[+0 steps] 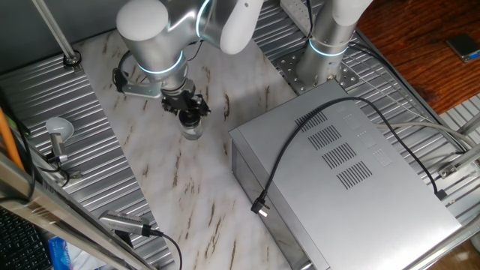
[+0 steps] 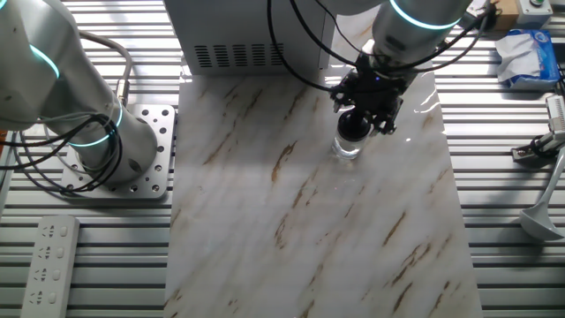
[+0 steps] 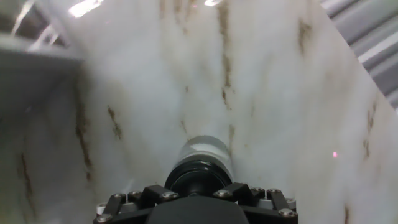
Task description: Unscrew the lid from the jar
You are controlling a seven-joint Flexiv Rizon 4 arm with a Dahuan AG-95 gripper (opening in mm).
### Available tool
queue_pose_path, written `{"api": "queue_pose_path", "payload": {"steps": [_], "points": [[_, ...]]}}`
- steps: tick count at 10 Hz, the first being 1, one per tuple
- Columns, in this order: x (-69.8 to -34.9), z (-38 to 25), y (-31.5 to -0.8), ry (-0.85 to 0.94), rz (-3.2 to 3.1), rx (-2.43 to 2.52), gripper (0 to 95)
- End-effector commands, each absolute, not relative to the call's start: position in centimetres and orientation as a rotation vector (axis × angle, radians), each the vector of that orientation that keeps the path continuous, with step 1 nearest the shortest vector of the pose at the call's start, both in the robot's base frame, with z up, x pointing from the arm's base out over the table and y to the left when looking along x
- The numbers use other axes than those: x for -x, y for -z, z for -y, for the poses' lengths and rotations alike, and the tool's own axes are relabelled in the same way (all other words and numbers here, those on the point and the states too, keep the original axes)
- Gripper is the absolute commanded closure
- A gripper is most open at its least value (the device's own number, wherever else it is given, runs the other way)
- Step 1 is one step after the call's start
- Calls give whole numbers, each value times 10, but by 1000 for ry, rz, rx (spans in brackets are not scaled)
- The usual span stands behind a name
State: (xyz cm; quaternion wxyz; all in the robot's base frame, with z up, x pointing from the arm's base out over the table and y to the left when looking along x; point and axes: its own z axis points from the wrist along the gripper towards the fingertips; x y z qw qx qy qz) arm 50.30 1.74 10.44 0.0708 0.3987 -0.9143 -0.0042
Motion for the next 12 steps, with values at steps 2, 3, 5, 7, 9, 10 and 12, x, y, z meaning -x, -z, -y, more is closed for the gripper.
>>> {"api": "queue_pose_path", "payload": {"steps": [2,3,5,7,9,10,12], "points": [[-503,-17,-104,0,2846,-926,190],[-503,-17,-104,5,2865,-866,190],[-503,-17,-104,16,2884,-806,190],[-503,-17,-104,47,2907,-734,190],[-503,-17,-103,57,2915,-708,190],[-503,-17,-103,57,2920,-689,190],[-502,-17,-103,50,2922,-694,190]]}}
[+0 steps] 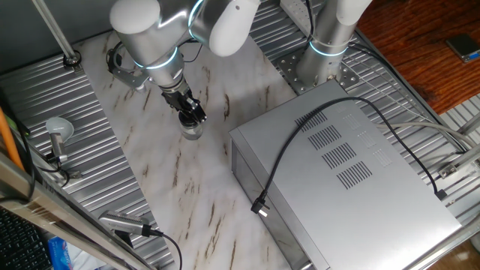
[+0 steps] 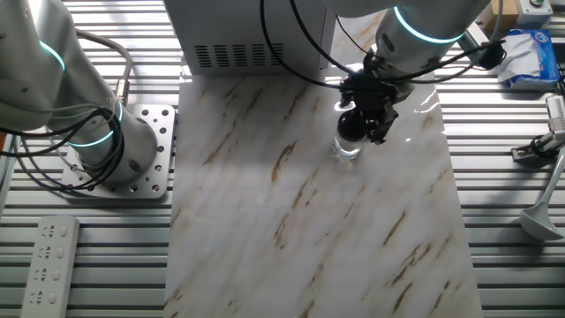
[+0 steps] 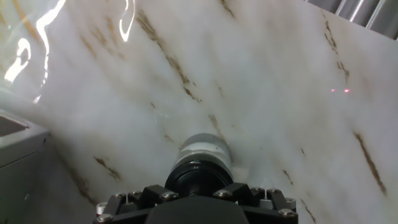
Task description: Unscrew the lid from the jar
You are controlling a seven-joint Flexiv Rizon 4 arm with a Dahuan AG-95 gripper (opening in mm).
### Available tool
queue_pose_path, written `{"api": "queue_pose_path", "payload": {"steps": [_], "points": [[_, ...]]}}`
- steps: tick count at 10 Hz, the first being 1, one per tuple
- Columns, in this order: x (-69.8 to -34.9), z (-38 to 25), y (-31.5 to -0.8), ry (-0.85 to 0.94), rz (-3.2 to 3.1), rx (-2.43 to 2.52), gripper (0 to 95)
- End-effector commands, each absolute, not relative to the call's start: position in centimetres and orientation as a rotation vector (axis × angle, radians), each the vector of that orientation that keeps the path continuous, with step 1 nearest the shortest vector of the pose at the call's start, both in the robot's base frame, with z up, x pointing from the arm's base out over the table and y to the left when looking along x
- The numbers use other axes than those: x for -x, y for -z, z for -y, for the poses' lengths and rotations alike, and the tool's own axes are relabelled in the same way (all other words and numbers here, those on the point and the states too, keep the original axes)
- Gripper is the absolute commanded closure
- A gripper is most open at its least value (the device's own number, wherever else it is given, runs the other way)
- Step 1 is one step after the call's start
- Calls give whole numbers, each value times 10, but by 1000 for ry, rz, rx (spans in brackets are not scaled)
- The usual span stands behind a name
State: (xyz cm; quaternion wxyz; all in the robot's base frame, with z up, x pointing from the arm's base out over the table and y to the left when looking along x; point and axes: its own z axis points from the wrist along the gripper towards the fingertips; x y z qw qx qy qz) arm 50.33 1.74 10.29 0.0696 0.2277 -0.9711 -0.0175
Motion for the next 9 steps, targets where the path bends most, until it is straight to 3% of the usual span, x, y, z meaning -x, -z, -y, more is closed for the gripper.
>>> {"api": "queue_pose_path", "payload": {"steps": [1,9], "points": [[-502,-17,-103,46,2925,-695,190],[-502,-17,-103,19,2952,-689,190]]}}
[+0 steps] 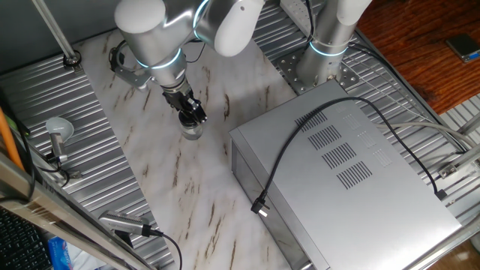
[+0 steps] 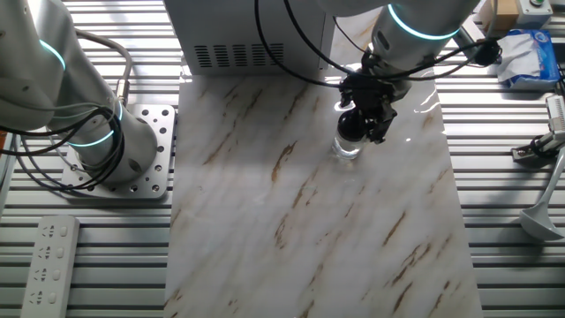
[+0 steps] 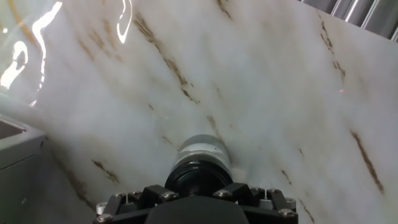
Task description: Unscrew the lid from the jar
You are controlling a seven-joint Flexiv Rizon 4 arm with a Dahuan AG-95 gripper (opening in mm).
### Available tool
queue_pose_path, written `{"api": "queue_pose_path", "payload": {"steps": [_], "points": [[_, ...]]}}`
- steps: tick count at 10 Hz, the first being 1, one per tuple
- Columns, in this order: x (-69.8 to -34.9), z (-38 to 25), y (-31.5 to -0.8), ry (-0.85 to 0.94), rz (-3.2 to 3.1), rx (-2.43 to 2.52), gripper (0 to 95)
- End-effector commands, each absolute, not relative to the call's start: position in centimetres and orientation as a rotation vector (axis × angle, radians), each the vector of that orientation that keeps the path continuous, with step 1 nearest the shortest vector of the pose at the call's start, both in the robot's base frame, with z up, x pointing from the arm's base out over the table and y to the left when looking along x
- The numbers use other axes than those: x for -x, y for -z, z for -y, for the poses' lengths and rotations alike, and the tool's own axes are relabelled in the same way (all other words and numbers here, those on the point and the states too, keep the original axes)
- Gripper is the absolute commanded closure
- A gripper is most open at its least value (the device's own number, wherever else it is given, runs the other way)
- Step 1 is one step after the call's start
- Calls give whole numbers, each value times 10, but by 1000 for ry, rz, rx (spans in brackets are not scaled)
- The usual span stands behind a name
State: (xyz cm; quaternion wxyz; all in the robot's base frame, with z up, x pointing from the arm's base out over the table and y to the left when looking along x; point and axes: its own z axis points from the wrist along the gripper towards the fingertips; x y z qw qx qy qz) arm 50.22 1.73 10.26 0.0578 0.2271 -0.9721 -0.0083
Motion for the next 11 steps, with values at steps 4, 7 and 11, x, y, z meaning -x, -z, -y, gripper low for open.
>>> {"api": "queue_pose_path", "payload": {"steps": [4,7,11], "points": [[-502,-17,-102,20,2954,-688,190],[-502,-17,-102,20,2957,-681,190],[-502,-18,-100,21,2956,-682,190]]}}
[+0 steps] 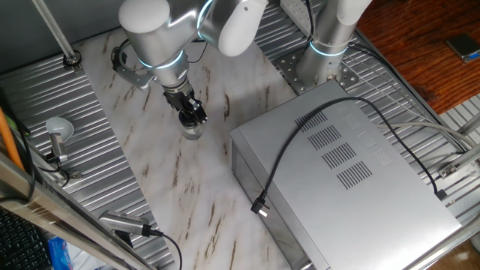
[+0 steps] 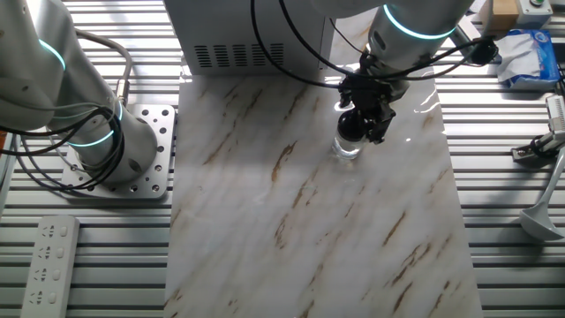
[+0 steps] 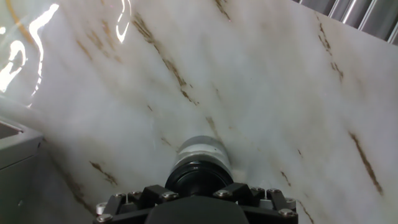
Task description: Unscrew the lid from the jar
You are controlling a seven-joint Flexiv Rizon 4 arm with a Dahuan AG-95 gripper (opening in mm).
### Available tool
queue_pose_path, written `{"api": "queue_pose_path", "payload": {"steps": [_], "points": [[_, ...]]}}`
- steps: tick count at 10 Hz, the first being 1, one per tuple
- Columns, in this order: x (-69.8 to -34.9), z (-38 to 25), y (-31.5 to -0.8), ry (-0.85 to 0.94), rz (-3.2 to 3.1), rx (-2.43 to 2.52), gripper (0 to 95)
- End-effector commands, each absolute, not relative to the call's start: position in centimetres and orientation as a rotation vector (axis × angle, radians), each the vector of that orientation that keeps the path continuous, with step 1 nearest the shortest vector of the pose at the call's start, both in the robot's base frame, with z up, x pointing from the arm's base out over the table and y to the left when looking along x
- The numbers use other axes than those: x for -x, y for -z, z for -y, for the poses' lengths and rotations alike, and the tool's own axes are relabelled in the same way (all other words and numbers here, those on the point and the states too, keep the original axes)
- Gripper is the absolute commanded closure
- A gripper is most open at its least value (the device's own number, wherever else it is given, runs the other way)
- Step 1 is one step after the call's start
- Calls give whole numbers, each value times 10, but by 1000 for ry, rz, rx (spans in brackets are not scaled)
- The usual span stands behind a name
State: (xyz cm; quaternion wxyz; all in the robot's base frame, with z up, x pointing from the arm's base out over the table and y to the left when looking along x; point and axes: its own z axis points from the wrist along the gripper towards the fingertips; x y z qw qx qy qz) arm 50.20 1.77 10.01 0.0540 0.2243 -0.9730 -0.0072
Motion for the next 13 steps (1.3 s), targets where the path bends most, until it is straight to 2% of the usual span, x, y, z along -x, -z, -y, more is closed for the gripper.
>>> {"api": "queue_pose_path", "payload": {"steps": [1,7,8,13], "points": [[-502,-18,-100,21,2957,-682,380],[-502,-18,-100,22,2958,-677,380],[-502,-18,-100,22,2955,-689,570],[-502,-18,-100,14,2892,-915,570]]}}
